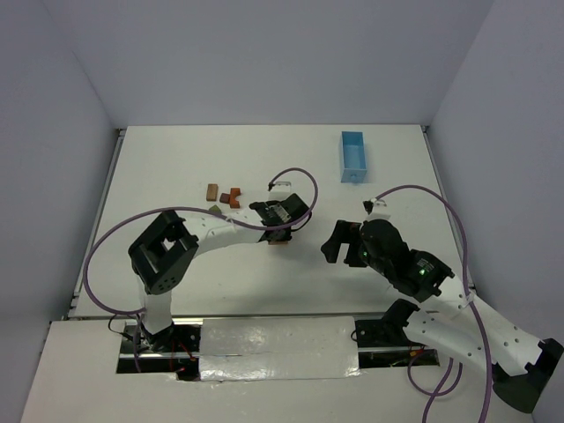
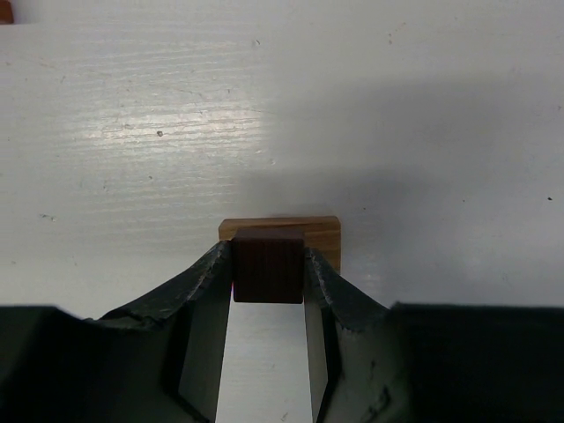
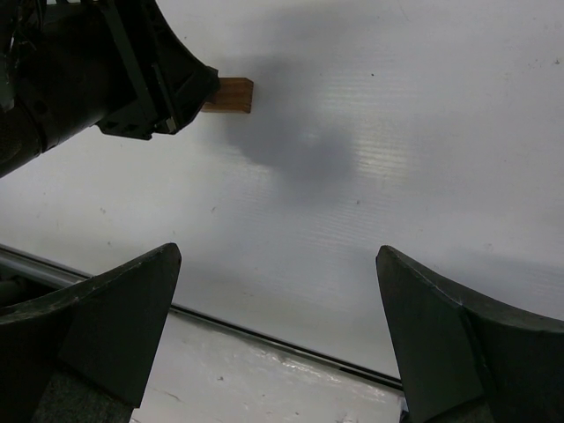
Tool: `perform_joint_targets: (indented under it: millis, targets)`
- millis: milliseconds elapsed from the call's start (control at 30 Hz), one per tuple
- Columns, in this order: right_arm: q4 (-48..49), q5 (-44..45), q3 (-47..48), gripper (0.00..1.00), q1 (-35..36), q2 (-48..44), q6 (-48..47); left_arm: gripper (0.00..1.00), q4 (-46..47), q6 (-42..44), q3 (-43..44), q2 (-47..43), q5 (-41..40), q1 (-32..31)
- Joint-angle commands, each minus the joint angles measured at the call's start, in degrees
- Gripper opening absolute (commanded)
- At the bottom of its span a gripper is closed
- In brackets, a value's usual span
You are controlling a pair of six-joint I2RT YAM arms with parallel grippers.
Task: Build the wood block tower
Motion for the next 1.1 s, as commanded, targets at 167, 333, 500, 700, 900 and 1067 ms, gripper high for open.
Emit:
perform_joint_targets:
  millis: [167,333,500,700,900,1067]
  targets:
    - [1.0,0.5,-0.7,1.00,-0.2,0.2,-0.6,0.17,-1.0,0.8,0.8,0.4,-1.4,1.0]
    - [1.0,0.0,-0.5,1.00,-0.2,0.3,-0.8,0.19,-0.8,0.5,0.6,0.7,-1.0,1.2]
    - [1.0,-0.2,-0.6,1.00,-0.2,0.2,-1.2,0.22,-0.4,0.4,0.3,1.0,-0.7,1.4]
    - [1.3,-0.4,-0.6,1.00,-0.2,0.3,-1.5,0.22,-0.3,0.2,0.3,1.6,-0.4,1.6]
    - [2.4,-1.3,-1.4,1.00,-0.2,0.6,-1.5,0.24,-0.1,0.0,-0.1,1.9,-0.1,1.6]
    - [2.4,-1.3,-1.5,1.00,-0.2,0.6,-1.8,0.31,0.4,0.0,-0.4,2.1,0.2,1.6]
